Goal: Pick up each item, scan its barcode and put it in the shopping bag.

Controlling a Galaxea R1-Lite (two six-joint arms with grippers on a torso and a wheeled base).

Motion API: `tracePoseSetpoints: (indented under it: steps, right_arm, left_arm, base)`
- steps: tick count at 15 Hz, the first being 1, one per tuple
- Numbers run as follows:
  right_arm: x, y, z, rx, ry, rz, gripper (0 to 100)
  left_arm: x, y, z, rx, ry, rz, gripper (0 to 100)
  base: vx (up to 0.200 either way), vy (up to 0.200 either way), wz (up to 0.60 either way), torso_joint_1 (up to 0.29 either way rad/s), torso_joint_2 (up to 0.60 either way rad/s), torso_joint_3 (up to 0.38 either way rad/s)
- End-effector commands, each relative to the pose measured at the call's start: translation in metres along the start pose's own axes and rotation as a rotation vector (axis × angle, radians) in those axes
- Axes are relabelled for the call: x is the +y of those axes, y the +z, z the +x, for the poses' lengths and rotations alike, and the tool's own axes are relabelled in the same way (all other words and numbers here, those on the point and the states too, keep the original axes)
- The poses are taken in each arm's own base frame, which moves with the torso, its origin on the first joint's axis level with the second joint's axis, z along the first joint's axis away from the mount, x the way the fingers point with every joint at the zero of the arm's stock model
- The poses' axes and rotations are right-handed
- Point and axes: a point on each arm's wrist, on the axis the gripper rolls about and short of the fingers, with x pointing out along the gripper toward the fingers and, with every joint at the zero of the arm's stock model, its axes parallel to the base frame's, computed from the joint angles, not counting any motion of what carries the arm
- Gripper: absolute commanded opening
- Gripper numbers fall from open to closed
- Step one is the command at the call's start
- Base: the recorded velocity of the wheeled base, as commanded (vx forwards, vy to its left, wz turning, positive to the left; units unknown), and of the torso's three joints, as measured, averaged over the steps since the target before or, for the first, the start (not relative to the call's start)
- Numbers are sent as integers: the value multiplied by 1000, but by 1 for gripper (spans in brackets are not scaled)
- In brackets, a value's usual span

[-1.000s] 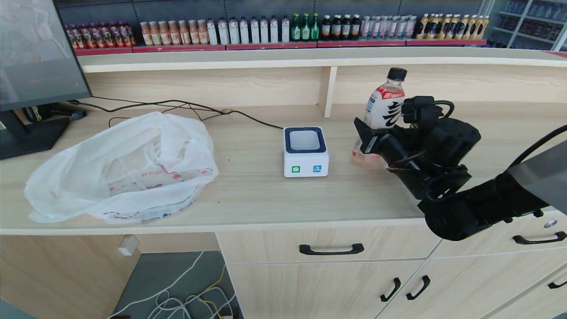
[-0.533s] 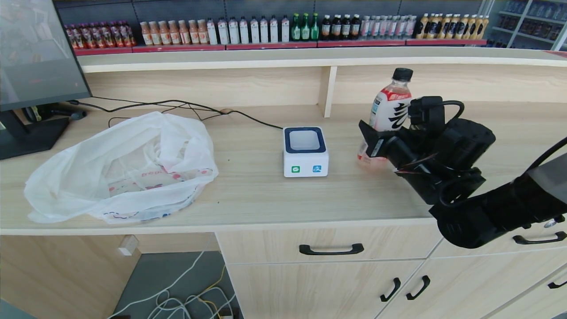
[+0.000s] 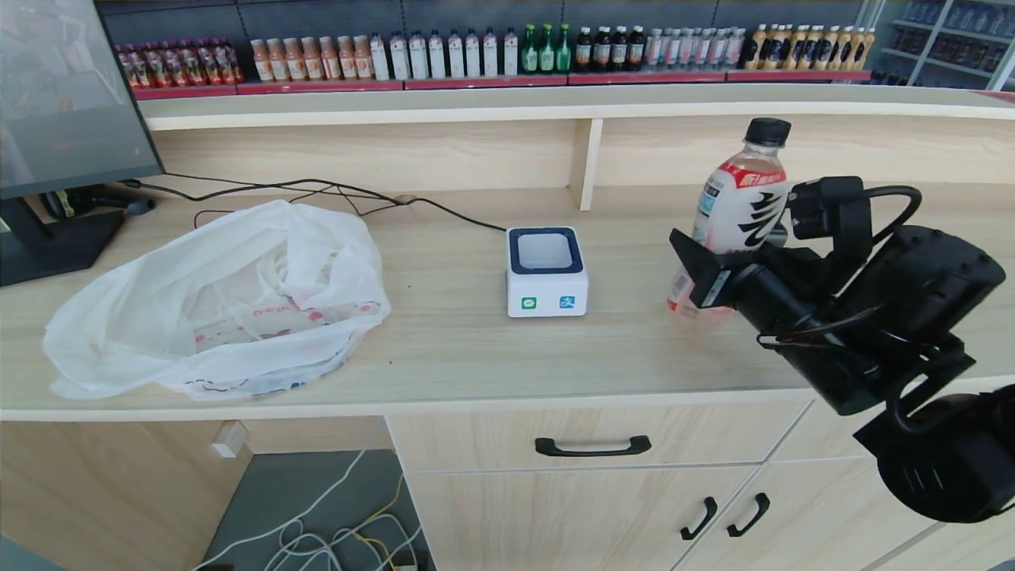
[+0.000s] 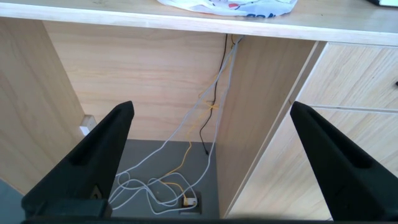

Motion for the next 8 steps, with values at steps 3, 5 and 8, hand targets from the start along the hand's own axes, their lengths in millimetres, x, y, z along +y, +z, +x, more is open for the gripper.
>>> tracePoseSetpoints:
  steps: [3, 5, 8]
  right_arm:
    - [7, 8, -66, -13, 66, 23, 0]
    - [5, 8, -76, -51, 71, 37, 0]
    - [6, 14, -83, -75, 87, 69, 0]
  left_arm:
    - [0, 0, 0, 0, 0, 0, 100]
    - [0, 0, 0, 0, 0, 0, 100]
    - [0, 0, 0, 0, 0, 0, 100]
  base:
    - [0, 0, 0, 0, 0, 0]
    - [0, 0, 0, 0, 0, 0]
    - [0, 0, 0, 0, 0, 0]
